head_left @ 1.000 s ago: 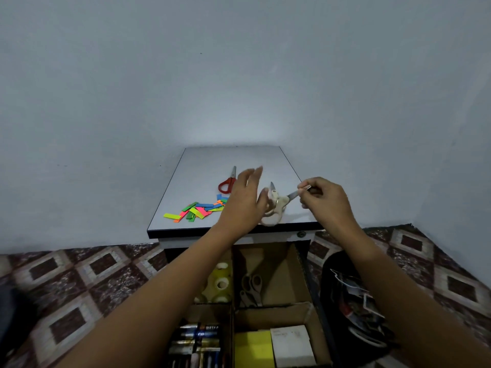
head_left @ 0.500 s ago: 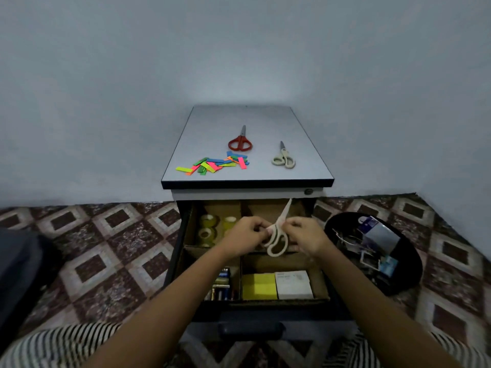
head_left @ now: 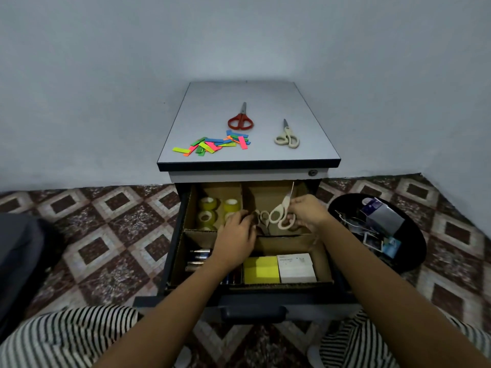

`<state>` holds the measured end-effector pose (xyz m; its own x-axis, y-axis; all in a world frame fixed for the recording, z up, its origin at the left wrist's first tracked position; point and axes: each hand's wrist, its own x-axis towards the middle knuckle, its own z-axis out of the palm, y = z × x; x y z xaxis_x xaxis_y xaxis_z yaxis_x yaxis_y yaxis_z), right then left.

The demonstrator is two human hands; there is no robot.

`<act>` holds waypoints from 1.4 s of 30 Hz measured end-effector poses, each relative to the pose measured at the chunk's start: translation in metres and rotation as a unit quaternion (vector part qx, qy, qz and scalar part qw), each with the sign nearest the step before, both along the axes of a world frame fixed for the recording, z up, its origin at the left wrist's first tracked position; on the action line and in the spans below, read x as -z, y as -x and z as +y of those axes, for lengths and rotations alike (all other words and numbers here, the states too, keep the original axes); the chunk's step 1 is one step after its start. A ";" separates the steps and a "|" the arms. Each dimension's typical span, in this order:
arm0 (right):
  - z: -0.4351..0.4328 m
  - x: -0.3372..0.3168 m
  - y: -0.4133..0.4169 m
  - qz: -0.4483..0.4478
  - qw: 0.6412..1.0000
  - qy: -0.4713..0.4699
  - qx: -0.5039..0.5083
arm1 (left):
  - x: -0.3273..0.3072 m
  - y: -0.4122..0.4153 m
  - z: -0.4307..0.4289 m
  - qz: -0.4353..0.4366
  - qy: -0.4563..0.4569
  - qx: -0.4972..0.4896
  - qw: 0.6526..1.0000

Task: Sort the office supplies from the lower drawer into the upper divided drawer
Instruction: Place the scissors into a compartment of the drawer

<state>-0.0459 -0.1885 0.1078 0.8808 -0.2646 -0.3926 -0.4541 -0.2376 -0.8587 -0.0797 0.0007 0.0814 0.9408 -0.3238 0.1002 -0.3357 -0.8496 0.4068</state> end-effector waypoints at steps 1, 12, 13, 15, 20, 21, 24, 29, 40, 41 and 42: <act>0.000 0.000 -0.004 -0.001 0.999 0.031 -0.013 | 0.002 0.001 0.000 -0.007 -0.005 -0.002 1.000; 0.004 0.028 -0.014 0.103 0.935 0.299 -0.160 | 0.006 0.001 0.002 -0.017 -0.005 -0.006 1.000; 0.004 0.030 -0.013 0.116 0.929 0.306 -0.172 | 0.006 0.001 0.002 -0.016 -0.004 -0.006 1.000; 0.005 0.035 -0.017 0.124 0.924 0.310 -0.188 | 0.007 0.002 0.003 -0.018 -0.003 -0.008 1.000; 0.005 0.039 -0.020 0.131 0.905 0.349 -0.206 | 0.007 0.003 0.003 -0.024 -0.004 -0.010 1.000; 0.006 0.038 -0.019 0.128 0.904 0.355 -0.202 | 0.007 0.003 0.003 -0.024 -0.003 -0.009 1.000; 0.008 0.038 -0.018 0.122 0.893 0.382 -0.203 | 0.007 0.003 0.003 -0.022 -0.002 -0.010 1.000; 0.009 0.042 -0.019 0.117 0.883 0.401 -0.215 | 0.008 0.002 0.003 -0.019 0.000 -0.010 1.000; 0.013 0.034 -0.003 -0.036 0.916 0.370 -0.151 | 0.010 0.003 0.004 -0.024 -0.003 -0.008 1.000; 0.016 0.030 0.001 -0.061 0.916 0.367 -0.148 | 0.011 0.004 0.004 -0.023 -0.005 -0.007 1.000; 0.018 0.022 0.002 -0.087 0.917 0.363 -0.143 | 0.011 0.002 0.004 -0.025 -0.004 -0.007 1.000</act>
<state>-0.0480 -0.1706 0.0860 0.9874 -0.1495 -0.0520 -0.1559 -0.8625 -0.4814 -0.0819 0.0046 0.0703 0.9390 -0.3122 0.1444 -0.3440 -0.8571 0.3834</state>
